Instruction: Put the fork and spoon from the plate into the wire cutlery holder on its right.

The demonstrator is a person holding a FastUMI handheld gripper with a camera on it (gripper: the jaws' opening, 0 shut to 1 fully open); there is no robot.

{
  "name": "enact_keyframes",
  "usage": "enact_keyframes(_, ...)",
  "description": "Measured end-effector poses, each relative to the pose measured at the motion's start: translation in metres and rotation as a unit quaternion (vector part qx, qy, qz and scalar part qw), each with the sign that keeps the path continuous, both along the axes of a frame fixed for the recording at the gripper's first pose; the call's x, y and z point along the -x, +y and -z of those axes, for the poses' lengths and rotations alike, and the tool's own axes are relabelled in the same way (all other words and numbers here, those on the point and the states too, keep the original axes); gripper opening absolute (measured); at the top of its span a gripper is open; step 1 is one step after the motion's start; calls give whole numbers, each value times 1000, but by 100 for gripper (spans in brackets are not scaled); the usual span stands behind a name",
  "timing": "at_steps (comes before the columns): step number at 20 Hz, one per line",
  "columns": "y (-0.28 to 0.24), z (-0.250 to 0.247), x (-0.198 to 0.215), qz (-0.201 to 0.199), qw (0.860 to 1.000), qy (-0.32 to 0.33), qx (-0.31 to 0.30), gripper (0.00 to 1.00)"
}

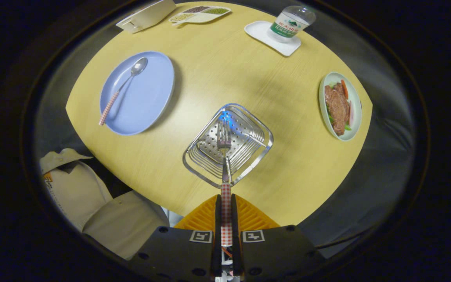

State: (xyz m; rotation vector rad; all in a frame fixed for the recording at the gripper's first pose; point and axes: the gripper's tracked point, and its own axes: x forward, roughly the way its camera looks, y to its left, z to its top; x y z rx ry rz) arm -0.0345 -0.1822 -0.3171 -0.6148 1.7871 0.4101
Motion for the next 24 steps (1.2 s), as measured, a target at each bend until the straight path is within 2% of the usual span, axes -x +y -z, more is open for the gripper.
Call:
enact_keyframes(4, 3, 5, -3, -8, 1000, 5, 3, 14)
enact_keyframes(6, 5, 6, -5, 6, 1000, 3, 0, 14)
enact_keyframes(8, 8, 6, -7, 19, 1000, -1, -8, 20)
enact_keyframes(11, 8, 4, -9, 24, 999, -19, -12, 20)
enact_keyframes(15, 18, -5, -21, 64, 993, -82, -50, 59)
enact_keyframes(19, 29, -25, -35, 100, 974, -184, -83, 99)
enact_keyframes(22, 50, -43, -33, 123, 951, -251, -130, 99)
enact_keyframes(24, 59, -59, -38, 126, 930, -309, -151, 99)
